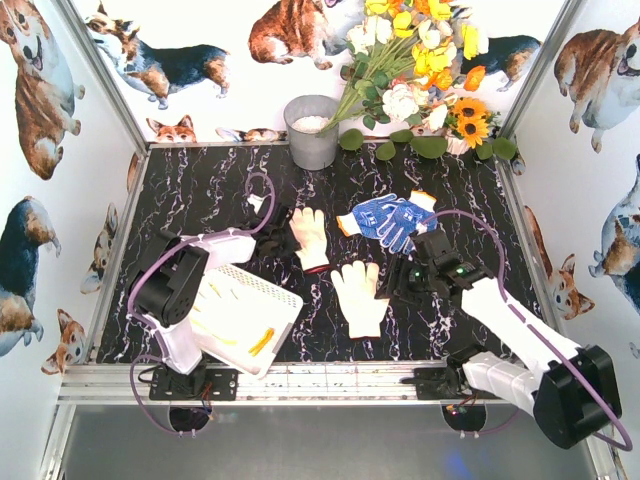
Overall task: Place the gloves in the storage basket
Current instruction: Pick up the glove from the center of the board.
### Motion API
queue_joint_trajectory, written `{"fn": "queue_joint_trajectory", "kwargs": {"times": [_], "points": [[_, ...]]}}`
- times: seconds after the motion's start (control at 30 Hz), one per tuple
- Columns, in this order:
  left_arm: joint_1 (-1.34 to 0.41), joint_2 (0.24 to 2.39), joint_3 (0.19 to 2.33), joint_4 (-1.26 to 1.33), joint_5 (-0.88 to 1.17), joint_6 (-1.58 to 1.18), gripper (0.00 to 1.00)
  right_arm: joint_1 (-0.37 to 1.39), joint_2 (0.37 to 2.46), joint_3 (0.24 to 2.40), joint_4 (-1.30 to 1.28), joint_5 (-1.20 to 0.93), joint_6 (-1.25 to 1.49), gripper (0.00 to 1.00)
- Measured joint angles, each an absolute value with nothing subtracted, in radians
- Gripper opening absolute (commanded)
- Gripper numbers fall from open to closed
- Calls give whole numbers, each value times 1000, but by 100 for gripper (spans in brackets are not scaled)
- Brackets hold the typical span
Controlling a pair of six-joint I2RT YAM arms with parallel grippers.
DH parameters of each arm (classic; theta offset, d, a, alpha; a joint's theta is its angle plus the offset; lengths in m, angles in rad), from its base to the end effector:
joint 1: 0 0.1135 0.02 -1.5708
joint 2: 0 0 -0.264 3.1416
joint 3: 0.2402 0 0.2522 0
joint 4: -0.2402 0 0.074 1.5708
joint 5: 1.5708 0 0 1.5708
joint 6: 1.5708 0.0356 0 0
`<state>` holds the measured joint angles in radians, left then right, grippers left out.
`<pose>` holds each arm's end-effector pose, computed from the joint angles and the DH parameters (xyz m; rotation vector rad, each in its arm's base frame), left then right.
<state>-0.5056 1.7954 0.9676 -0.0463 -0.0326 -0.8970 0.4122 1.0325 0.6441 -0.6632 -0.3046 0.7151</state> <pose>0.3147 -0.1729 0.1470 -0.5070 2.4806 -0.5617 0.1677 0.0850 0.2092 0.3059 2.7514 0.7514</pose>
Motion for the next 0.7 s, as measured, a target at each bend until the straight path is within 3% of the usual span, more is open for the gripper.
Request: {"fn": "queue_joint_trajectory", "kwargs": {"times": [0.1, 0.43, 0.7], "points": [[-486, 1797, 982, -73, -45, -860, 0, 412, 993, 648, -672, -288, 716, 47], [-501, 1708, 1223, -389, -184, -597, 0, 412, 897, 648, -681, -247, 717, 48], [-742, 1762, 1442, -630, -318, -491, 0, 411, 865, 601, -668, -226, 732, 48]]}}
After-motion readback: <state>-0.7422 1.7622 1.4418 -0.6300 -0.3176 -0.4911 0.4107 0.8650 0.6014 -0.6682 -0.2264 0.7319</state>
